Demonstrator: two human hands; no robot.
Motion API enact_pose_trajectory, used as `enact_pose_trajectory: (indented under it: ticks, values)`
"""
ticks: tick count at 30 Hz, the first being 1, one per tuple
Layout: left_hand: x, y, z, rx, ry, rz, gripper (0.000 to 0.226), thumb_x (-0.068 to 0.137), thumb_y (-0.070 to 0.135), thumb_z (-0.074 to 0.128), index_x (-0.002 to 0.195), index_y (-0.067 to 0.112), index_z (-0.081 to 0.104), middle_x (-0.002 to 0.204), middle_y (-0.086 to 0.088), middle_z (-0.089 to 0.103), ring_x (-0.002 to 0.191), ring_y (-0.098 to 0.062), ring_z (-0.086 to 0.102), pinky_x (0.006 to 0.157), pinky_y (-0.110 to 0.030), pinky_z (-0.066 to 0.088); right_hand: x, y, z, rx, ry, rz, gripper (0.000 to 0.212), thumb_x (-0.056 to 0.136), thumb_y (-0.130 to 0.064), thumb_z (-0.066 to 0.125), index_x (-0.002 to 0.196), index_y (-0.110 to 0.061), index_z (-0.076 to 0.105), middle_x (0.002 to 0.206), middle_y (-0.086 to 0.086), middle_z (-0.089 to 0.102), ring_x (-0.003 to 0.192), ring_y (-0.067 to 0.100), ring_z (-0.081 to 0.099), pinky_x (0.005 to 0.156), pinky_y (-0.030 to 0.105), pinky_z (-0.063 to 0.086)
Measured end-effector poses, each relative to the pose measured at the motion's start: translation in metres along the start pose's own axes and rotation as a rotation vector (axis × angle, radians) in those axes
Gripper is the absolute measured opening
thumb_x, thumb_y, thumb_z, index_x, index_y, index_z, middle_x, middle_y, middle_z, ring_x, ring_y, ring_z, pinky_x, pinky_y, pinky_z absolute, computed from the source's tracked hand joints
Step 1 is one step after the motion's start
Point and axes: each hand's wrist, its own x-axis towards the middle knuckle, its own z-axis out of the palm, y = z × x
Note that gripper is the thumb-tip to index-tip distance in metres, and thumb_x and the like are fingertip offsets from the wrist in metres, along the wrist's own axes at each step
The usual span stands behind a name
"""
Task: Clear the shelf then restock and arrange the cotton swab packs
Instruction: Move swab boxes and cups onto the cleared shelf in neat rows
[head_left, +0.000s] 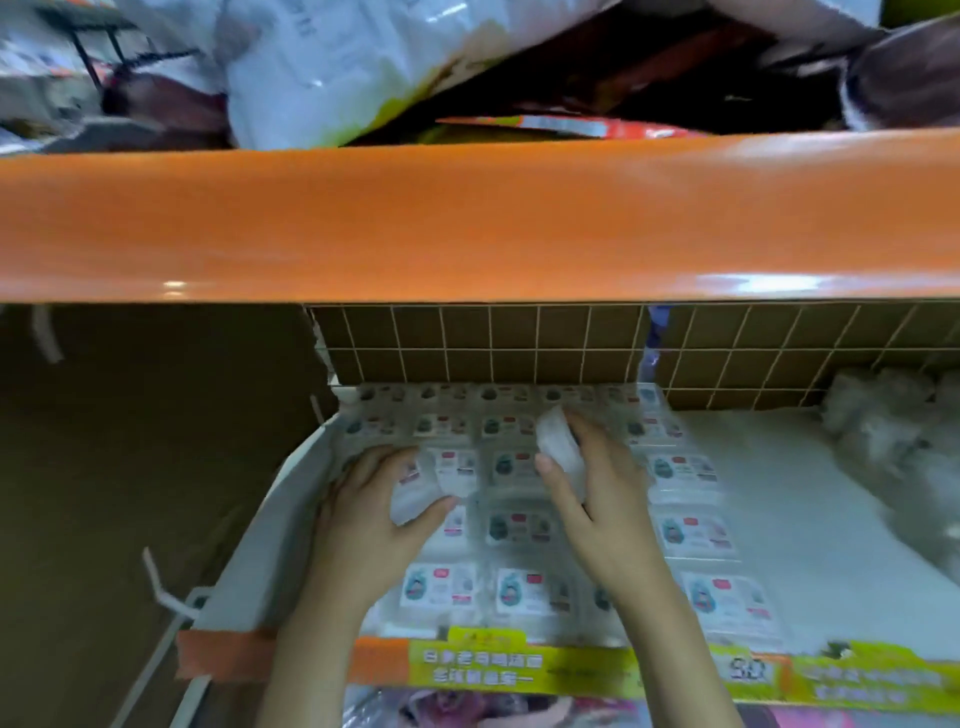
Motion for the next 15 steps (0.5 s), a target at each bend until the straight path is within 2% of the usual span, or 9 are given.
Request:
enact_pose_trajectory:
  ticks: [2,5,7,9,12,15]
  values:
    - [-0.002,-0.010,-0.002,0.007,-0.006,0.034,0.063,0.068,0.068,0.049,0.109,0.022,0.063,0.104,0.019,0.051,0.095,-0.006,0.054,0.082,-0.025,0.042,-0.004,-0.003,0.010,-0.053,-0.012,-0.018,0.056,0.091,-0.058,0.033,0.136,-0.027,0.042,0.133,-0.005,0.048,0.121,0.017,0.043,0.097,0.044,0.037]
    - [-0.007,-0.024,0.000,0.046,0.006,0.077,0.060,0.068,0.063,0.051,0.107,0.020,0.067,0.109,0.008,0.064,0.100,-0.012,0.057,0.086,-0.030,0.044,-0.012,-0.004,0.022,-0.089,-0.022,-0.038,0.050,0.091,-0.056,0.038,0.135,-0.034,0.039,0.131,-0.007,0.047,0.119,0.017,0.043,0.093,0.041,0.035]
    - [-0.012,-0.032,0.001,0.083,-0.004,0.073,0.060,0.067,0.064,0.050,0.106,0.022,0.068,0.111,0.007,0.066,0.104,-0.010,0.054,0.086,-0.029,0.039,-0.016,-0.004,0.028,-0.102,-0.023,-0.044,0.049,0.089,-0.054,0.042,0.134,-0.035,0.040,0.131,-0.008,0.046,0.120,0.017,0.042,0.092,0.038,0.034]
    - [-0.016,-0.039,0.001,0.113,-0.034,0.057,0.061,0.066,0.065,0.049,0.107,0.023,0.068,0.112,0.007,0.066,0.105,-0.008,0.050,0.085,-0.028,0.034,-0.020,-0.004,0.032,-0.136,-0.027,-0.048,0.047,0.088,-0.055,0.043,0.132,-0.036,0.040,0.130,-0.007,0.048,0.119,0.018,0.043,0.088,0.035,0.031]
    - [-0.021,-0.052,0.006,0.190,-0.110,0.070,0.062,0.068,0.065,0.044,0.111,0.026,0.067,0.118,0.006,0.065,0.113,-0.014,0.054,0.089,-0.029,0.028,-0.024,-0.004,0.037,-0.163,-0.045,-0.048,0.046,0.088,-0.055,0.043,0.131,-0.037,0.040,0.129,-0.007,0.049,0.117,0.019,0.044,0.086,0.034,0.030]
    - [-0.022,-0.060,0.013,0.155,-0.178,0.052,0.073,0.070,0.067,0.035,0.127,0.028,0.058,0.139,0.005,0.050,0.135,-0.013,0.034,0.104,-0.040,0.025,-0.027,-0.003,0.040,-0.186,-0.051,-0.048,0.047,0.088,-0.054,0.043,0.131,-0.035,0.042,0.128,-0.006,0.049,0.117,0.018,0.044,0.086,0.034,0.030]
